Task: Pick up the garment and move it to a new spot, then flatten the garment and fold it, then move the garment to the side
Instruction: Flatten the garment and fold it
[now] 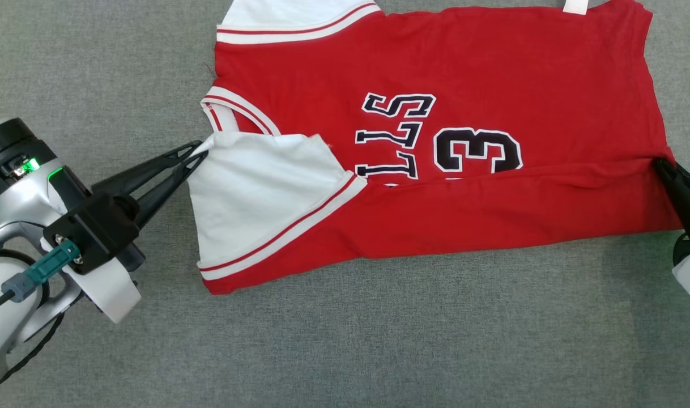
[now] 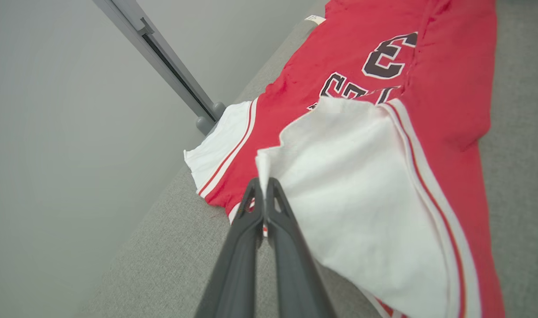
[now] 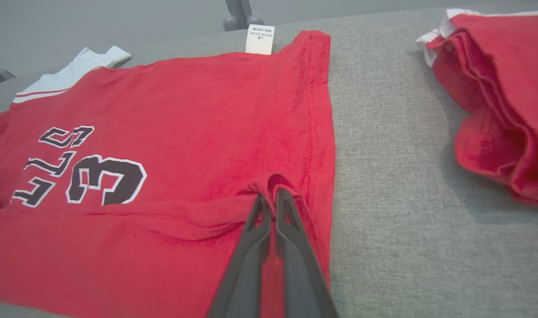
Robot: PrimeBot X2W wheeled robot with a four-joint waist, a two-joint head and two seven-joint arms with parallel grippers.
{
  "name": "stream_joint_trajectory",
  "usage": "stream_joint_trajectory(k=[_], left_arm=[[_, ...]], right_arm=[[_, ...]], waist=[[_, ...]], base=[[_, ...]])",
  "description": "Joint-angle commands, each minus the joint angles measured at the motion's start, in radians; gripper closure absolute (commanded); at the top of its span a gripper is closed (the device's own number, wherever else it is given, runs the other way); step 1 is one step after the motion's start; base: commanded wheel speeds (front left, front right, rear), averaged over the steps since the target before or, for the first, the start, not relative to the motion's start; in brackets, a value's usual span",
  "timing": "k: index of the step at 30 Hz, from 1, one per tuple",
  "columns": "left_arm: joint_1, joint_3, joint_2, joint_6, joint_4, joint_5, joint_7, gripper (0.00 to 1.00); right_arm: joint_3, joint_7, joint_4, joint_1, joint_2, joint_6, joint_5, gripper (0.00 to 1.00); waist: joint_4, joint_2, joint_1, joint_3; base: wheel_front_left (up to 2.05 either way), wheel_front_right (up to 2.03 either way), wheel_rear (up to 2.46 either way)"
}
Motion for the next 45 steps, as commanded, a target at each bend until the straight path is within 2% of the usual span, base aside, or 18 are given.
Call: stream_joint_trajectory(k=[1,6,7,8,9,10,11,16,17,23,27,31,38,44,45], left_arm=[[-0.015,-0.002,-0.010,-0.003,0.012,0.006,-0.013,1.00],[-0.029,0.004,-0.023,0.020,0.046,0.026,-0.049,1.00],[-0.027,0.007,-0.027,0.028,0.053,0.024,-0.055,1.00],[-0.020,0.010,-0.035,0.034,0.061,0.012,-0.061,1.00],[-0.013,0.010,-0.040,0.039,0.069,0.009,-0.065,0.60],[-0.007,0.008,-0.041,0.046,0.074,0.014,-0.070,0.04],[-0.001,0.008,-0.048,0.055,0.076,0.014,-0.077,0.00],[0.075,0.022,-0.075,0.111,0.076,-0.044,-0.105,0.00],[0.075,0.022,-0.075,0.111,0.076,-0.044,-0.105,0.00],[0.244,0.038,-0.114,0.203,0.048,-0.151,-0.135,0.00],[0.373,0.024,-0.166,0.197,0.035,-0.268,-0.152,0.00],[0.435,-0.010,-0.210,0.187,0.072,-0.315,-0.149,0.00],[0.404,-0.024,-0.244,0.194,0.186,-0.359,-0.062,0.00],[0.368,-0.031,-0.237,0.183,0.219,-0.358,-0.015,0.00],[0.362,-0.033,-0.235,0.180,0.223,-0.355,-0.014,0.23]], right_arm=[[0.012,-0.020,0.013,-0.013,-0.008,-0.002,0.004,1.00],[0.043,-0.105,0.046,-0.038,-0.019,-0.002,0.014,1.00],[0.039,-0.119,0.060,-0.040,-0.016,-0.002,0.016,0.89],[0.037,-0.139,0.067,-0.044,-0.012,-0.002,0.015,0.51],[0.034,-0.162,0.074,-0.050,-0.006,-0.001,0.014,0.00],[0.036,-0.176,0.084,-0.050,-0.001,-0.001,0.015,0.00],[0.038,-0.190,0.090,-0.044,0.000,-0.001,0.016,0.00],[0.015,-0.286,0.089,0.032,-0.002,-0.001,0.014,0.00],[0.015,-0.286,0.089,0.032,-0.002,-0.001,0.014,0.00],[0.019,-0.380,0.086,0.156,0.022,-0.001,0.004,0.00],[0.039,-0.405,0.110,0.204,0.047,-0.001,0.025,0.00],[0.060,-0.422,0.139,0.226,0.060,-0.001,0.031,0.00],[0.087,-0.419,0.155,0.207,0.057,-0.001,0.039,0.00],[0.091,-0.411,0.149,0.195,0.054,-0.001,0.031,0.00],[0.092,-0.411,0.149,0.193,0.054,-0.001,0.032,0.00]], waist=[[-0.001,0.0000,0.0000,0.003],[-0.006,0.0000,0.0000,-0.002],[-0.007,0.0000,0.0000,-0.006],[-0.008,0.0000,0.0000,-0.010],[-0.009,0.0000,0.0000,-0.015],[-0.009,0.0000,0.0000,-0.020],[-0.009,0.0000,0.0000,-0.025],[-0.003,0.0000,0.0000,-0.055],[-0.003,0.0000,0.0000,-0.055],[-0.001,0.0000,0.0000,-0.097],[-0.003,0.0000,0.0000,-0.125],[-0.001,0.0000,0.0000,-0.147],[-0.004,0.0000,0.0000,-0.144],[-0.007,0.0000,0.0000,-0.132],[-0.007,0.0000,0.0000,-0.131]], base=[[0.00,0.00,0.00],[0.00,0.00,0.00],[0.00,0.00,0.00],[0.00,0.00,0.00],[0.00,0.00,0.00],[0.00,0.00,0.00],[0.00,0.00,0.00],[0.00,0.00,0.00],[0.00,0.00,0.00],[0.00,0.00,0.00],[0.00,0.00,0.00],[0.00,0.00,0.00],[0.00,0.00,0.00],[0.00,0.00,0.00],[0.00,0.00,0.00]])
